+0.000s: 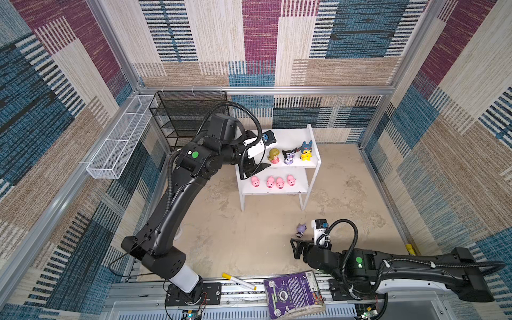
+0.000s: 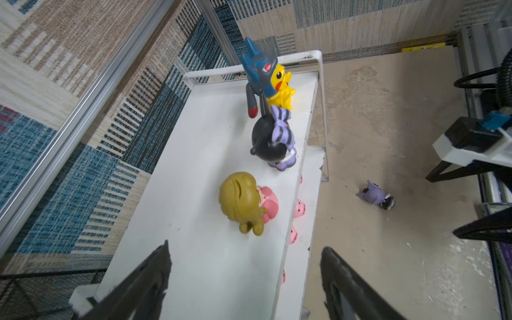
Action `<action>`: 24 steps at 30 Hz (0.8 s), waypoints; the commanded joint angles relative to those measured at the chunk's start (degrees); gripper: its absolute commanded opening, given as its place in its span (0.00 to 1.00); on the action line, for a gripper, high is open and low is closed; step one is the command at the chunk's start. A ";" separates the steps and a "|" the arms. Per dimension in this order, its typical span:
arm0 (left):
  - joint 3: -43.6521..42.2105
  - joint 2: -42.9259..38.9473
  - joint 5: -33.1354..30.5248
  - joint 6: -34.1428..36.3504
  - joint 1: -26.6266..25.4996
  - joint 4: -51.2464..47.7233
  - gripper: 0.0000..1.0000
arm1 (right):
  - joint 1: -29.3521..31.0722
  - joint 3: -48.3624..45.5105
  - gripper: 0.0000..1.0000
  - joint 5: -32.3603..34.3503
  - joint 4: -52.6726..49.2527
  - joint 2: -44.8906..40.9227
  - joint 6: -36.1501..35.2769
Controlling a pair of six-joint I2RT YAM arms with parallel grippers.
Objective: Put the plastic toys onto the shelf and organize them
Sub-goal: 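Open the left gripper to release the princess while the right gripper grasps the purple figure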
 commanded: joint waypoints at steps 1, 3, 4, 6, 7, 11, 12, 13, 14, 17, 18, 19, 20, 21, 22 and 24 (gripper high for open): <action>-3.85 -4.58 -4.21 -5.82 0.13 6.06 0.85 | -2.02 0.34 1.00 -5.86 -1.00 3.32 7.30; -8.90 -9.13 -7.01 -9.56 0.13 9.17 0.86 | -4.00 -0.25 1.00 -7.14 -0.06 4.10 7.55; -12.78 -12.13 -8.57 -11.78 0.18 11.31 0.87 | -5.08 -0.81 1.00 -7.81 0.96 3.95 7.09; -19.93 -18.02 -12.82 -16.74 0.13 16.30 0.90 | -7.64 -2.16 0.99 -9.39 4.02 2.88 4.88; -23.23 -21.00 -15.09 -19.42 0.14 18.31 0.91 | -9.08 -2.76 0.98 -10.27 5.36 2.25 3.48; -29.66 -29.51 -15.96 -25.71 0.13 16.94 0.98 | -13.73 -3.58 0.93 -12.27 7.98 2.40 -1.83; -30.79 -31.37 -15.17 -27.00 0.13 15.93 0.98 | -14.59 -3.54 0.92 -12.78 8.77 3.09 -3.14; -32.04 -33.28 -14.00 -27.83 0.14 15.19 0.98 | -15.41 -3.41 0.91 -13.29 9.46 3.85 -4.51; -33.83 -35.42 -12.49 -28.71 0.15 14.75 0.98 | -16.28 -3.13 0.89 -13.65 9.94 5.20 -5.63; -39.31 -41.74 -8.30 -29.96 0.13 14.22 0.98 | -18.01 -2.66 0.85 -13.95 11.88 8.59 -7.72; -40.67 -43.53 -7.43 -30.30 0.14 13.93 0.98 | -18.58 -2.68 0.84 -14.26 13.11 9.57 -8.54; -41.38 -44.69 -6.89 -30.46 0.13 13.29 0.98 | -19.11 -2.67 0.83 -14.55 13.79 10.41 -8.77; -41.62 -45.71 -6.42 -30.51 0.13 12.18 0.98 | -19.68 -2.73 0.80 -14.74 14.56 11.37 -8.98; -41.48 -46.18 -6.33 -30.52 0.14 10.88 0.98 | -20.02 -2.79 0.78 -14.85 15.56 12.30 -9.53; -41.23 -46.42 -6.45 -30.56 0.16 9.88 0.98 | -20.30 -2.83 0.76 -14.89 16.66 13.25 -10.02; -40.77 -46.71 -6.39 -30.21 0.13 7.93 0.98 | -20.73 -2.51 0.71 -15.28 18.67 15.68 -11.39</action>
